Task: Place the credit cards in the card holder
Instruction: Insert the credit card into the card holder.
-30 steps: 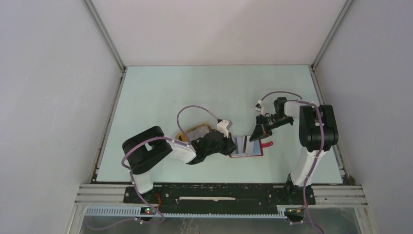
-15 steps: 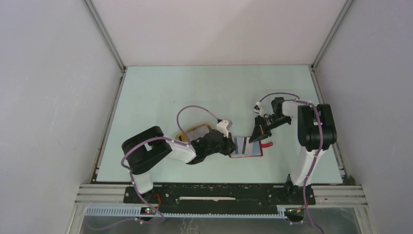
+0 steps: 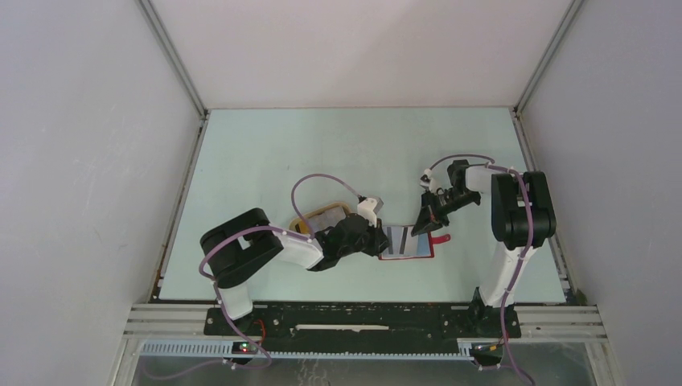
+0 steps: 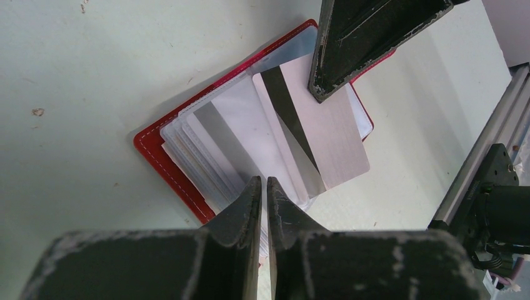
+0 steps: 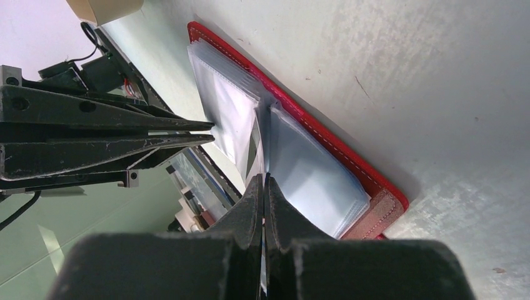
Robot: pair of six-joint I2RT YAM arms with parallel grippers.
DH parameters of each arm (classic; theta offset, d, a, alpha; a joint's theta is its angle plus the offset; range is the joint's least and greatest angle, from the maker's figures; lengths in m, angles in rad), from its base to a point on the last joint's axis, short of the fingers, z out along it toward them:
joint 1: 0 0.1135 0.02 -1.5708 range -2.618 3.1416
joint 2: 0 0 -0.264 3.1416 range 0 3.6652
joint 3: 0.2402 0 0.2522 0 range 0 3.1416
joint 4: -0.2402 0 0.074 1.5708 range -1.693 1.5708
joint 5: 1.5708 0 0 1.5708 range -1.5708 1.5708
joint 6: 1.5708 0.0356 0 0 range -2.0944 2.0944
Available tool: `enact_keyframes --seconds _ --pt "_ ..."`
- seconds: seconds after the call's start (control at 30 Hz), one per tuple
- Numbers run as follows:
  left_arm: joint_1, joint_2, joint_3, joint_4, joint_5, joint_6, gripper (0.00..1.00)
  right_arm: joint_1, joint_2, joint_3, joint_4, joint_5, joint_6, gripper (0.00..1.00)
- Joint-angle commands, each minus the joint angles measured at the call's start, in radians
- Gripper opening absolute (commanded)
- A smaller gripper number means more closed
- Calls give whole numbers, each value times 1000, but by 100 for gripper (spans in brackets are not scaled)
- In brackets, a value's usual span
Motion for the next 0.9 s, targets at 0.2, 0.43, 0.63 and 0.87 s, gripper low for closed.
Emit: enact_keyframes --seconds 0.2,0.43,0.63,0.87 --pt "2 -45 -6 -34 -28 -4 12 54 33 51 2 87 11 0" --pt "2 -67 -13 -33 -27 -2 14 62 50 65 -1 87 13 0" --pt "2 -106 -31 -33 -29 0 18 67 63 74 -1 83 11 0" --pt "2 -174 -65 -37 -43 8 32 74 71 86 4 74 10 1"
